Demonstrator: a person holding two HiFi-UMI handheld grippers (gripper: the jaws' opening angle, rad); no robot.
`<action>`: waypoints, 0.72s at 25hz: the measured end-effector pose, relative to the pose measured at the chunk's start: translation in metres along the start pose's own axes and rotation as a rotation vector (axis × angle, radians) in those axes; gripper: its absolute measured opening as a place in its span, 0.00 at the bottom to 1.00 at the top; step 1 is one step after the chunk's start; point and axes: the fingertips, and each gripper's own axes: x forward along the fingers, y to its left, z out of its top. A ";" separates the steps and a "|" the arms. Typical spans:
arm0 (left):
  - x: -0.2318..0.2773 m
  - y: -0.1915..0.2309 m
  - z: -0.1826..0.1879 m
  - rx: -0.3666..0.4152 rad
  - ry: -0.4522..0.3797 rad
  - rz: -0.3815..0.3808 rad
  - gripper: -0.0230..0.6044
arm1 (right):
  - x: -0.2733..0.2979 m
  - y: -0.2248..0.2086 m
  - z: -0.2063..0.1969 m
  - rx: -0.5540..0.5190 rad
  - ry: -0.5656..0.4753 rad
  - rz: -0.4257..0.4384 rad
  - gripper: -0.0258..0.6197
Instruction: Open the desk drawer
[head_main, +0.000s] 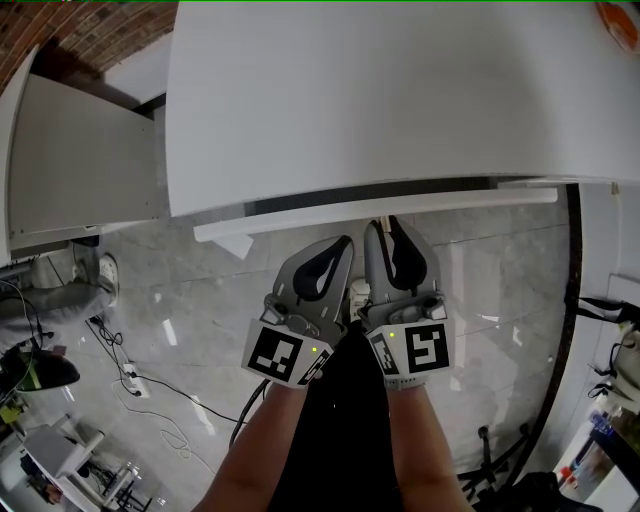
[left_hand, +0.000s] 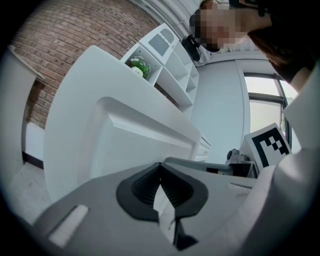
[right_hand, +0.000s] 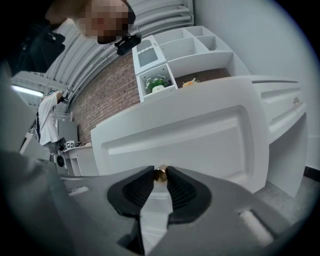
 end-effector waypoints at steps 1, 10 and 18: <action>0.000 -0.002 0.000 0.000 0.001 -0.004 0.04 | -0.002 0.001 -0.001 -0.002 0.004 0.003 0.16; 0.000 -0.017 -0.004 0.008 0.022 -0.025 0.04 | -0.019 0.006 -0.004 0.001 0.023 0.012 0.16; -0.005 -0.027 -0.017 0.107 0.081 -0.065 0.02 | -0.032 0.004 -0.006 0.046 0.020 0.009 0.16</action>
